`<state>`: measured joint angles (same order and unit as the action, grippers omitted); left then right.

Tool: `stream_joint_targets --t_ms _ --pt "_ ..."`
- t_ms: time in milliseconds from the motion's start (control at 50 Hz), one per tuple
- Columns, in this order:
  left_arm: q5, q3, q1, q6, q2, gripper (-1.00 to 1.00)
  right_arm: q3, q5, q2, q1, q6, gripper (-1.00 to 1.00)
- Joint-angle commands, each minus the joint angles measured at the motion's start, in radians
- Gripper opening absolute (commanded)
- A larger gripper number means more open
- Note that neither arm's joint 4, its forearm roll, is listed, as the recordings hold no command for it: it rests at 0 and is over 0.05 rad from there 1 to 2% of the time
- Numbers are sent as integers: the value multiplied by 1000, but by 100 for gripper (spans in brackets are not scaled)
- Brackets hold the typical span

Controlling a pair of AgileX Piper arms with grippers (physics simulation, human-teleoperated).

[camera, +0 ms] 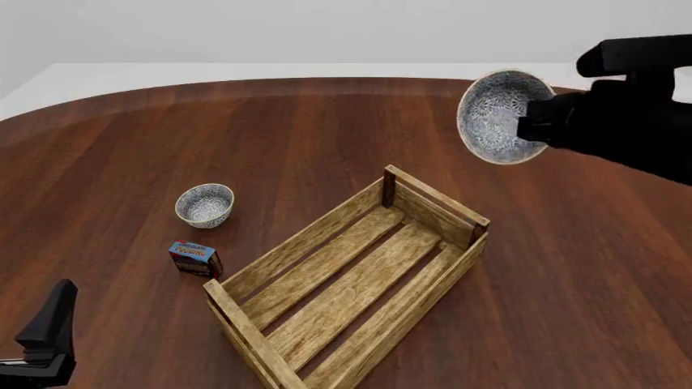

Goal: Stack the right bowl on the left bowl and place them in the tray.

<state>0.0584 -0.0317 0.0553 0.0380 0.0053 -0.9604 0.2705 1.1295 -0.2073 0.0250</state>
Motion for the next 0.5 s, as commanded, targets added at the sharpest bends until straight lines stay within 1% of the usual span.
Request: stream_joint_targets --t_ms 20,80,240,280,300,360,400,420,500 --pt "4 -9 0 8 2 100 50 -39 -87 -84 46 -100" --pt "-4 -2 1 10 5 100 64 -55 -87 -97 37 -100" --pt "-16 8 1 12 8 100 74 -85 -108 -145 47 -100" --pt "-16 5 0 13 10 100 78 -95 -105 -154 37 -100" --pt "-8 5 1 12 2 100 83 -102 -109 -169 48 -100" --pt "-10 1 2 15 8 100 94 -116 -123 -197 52 -100" --pt "-1 0 3 15 0 100 101 -123 -134 -219 70 -100" --pt "1 -2 4 15 -1 100 104 -126 -135 -223 63 -100" --pt "-3 -6 3 18 5 100 120 -149 -147 -235 75 -100"
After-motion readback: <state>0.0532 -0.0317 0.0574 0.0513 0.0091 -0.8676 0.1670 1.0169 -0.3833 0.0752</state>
